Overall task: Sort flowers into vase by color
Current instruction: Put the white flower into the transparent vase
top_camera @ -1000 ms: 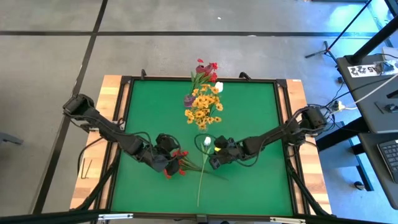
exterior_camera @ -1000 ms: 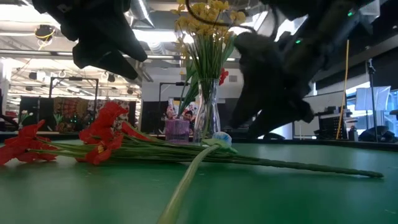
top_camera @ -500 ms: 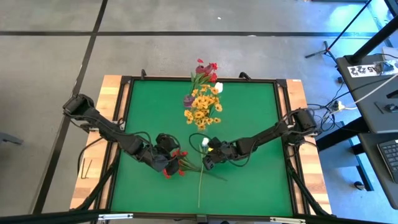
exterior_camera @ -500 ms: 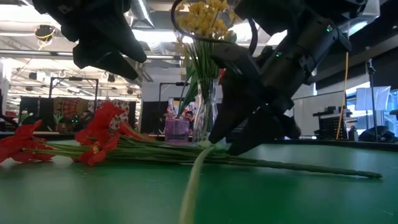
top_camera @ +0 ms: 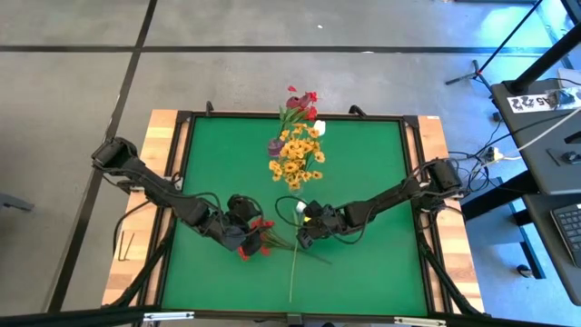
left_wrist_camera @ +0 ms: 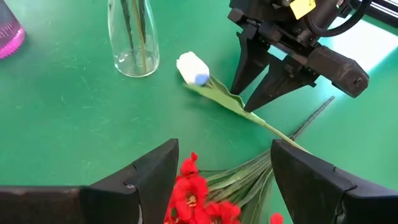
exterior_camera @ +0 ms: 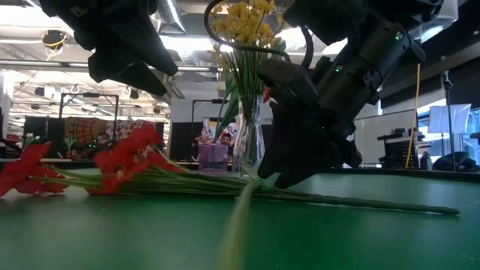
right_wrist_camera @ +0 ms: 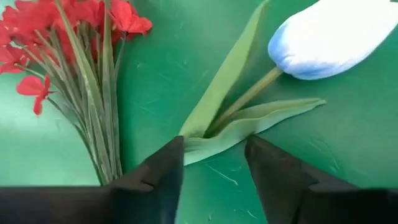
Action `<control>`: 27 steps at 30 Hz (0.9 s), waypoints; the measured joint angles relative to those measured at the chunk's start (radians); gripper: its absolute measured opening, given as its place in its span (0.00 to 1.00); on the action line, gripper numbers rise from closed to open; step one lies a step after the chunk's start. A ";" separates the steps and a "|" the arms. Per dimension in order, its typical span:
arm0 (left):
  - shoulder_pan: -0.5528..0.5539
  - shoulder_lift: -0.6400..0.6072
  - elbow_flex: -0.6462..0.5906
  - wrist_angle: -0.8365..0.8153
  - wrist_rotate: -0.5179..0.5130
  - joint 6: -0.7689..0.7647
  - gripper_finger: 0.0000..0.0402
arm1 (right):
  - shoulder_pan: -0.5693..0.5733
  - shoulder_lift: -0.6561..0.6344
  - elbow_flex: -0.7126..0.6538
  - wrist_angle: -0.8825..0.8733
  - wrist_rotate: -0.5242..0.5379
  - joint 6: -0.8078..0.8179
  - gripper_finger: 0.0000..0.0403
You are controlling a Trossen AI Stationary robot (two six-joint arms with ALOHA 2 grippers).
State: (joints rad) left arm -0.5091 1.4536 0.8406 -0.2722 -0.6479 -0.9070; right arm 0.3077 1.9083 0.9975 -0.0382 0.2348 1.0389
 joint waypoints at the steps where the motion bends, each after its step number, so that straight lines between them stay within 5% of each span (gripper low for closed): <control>1: 0.000 0.000 0.000 0.000 -0.005 0.000 0.62 | 0.000 0.000 -0.001 0.001 0.001 -0.001 0.39; 10: 0.000 0.000 0.000 0.000 -0.024 0.000 0.62 | -0.002 0.000 -0.003 0.038 -0.021 -0.030 0.03; 16: 0.000 0.000 0.000 0.000 -0.024 0.000 0.62 | -0.015 -0.056 -0.005 0.009 -0.104 -0.085 0.02; 27: 0.000 0.000 0.000 -0.004 -0.024 0.000 0.62 | 0.000 -0.302 -0.004 -0.226 -0.089 -0.134 0.01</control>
State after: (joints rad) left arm -0.5091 1.4536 0.8410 -0.2760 -0.6716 -0.9073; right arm 0.3072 1.6065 0.9936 -0.2640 0.1455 0.9045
